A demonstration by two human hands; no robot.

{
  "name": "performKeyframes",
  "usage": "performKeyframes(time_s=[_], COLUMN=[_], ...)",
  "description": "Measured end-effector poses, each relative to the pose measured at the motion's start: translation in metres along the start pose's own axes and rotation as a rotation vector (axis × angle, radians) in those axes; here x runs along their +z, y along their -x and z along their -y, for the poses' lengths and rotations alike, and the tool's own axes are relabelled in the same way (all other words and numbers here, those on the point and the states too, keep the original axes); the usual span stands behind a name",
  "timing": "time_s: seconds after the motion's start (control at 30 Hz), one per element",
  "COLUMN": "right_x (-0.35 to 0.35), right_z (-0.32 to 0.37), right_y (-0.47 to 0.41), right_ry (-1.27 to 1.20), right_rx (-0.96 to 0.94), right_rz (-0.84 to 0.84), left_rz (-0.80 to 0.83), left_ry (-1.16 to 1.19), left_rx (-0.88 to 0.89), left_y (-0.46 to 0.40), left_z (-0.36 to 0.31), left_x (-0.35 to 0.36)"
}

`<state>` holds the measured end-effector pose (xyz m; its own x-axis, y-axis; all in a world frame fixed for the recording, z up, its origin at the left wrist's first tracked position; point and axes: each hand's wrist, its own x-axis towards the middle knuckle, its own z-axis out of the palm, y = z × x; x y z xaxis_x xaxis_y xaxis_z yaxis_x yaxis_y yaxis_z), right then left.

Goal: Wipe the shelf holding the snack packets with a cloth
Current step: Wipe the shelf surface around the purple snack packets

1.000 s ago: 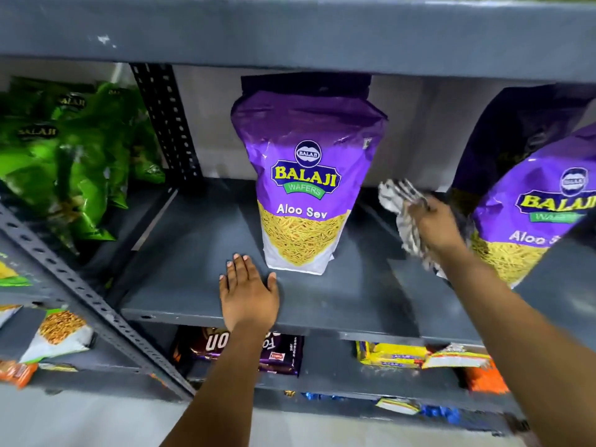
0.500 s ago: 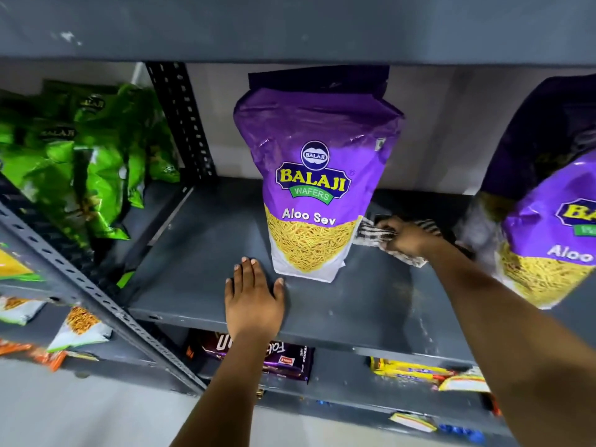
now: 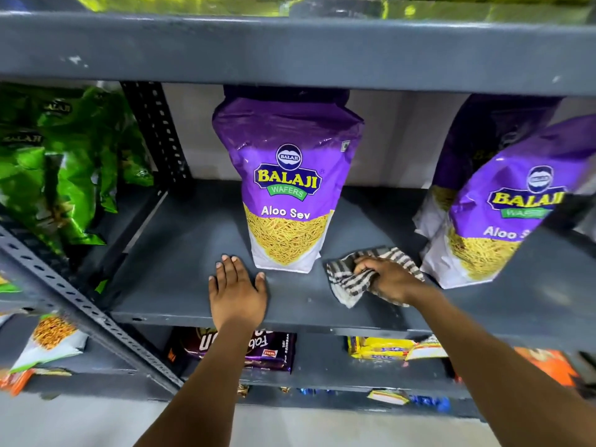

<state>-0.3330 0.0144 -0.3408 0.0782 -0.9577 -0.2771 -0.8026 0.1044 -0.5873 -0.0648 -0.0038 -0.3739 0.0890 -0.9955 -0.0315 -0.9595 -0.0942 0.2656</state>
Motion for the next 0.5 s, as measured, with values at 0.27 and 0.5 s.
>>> performKeyframes(time_s=[0.27,0.5], right_x=[-0.044,0.003], right_z=[0.032,0.015], right_y=[-0.01,-0.027], right_ry=[-0.603,0.183], right_rx=[0.115,0.237], right_rz=[-0.298,-0.189], left_rz=[-0.014,-0.001], left_ry=[0.012,0.014], left_rx=[0.009,0.009], left_y=[-0.001,-0.001], left_z=[0.001,0.002], left_x=[0.001,0.001])
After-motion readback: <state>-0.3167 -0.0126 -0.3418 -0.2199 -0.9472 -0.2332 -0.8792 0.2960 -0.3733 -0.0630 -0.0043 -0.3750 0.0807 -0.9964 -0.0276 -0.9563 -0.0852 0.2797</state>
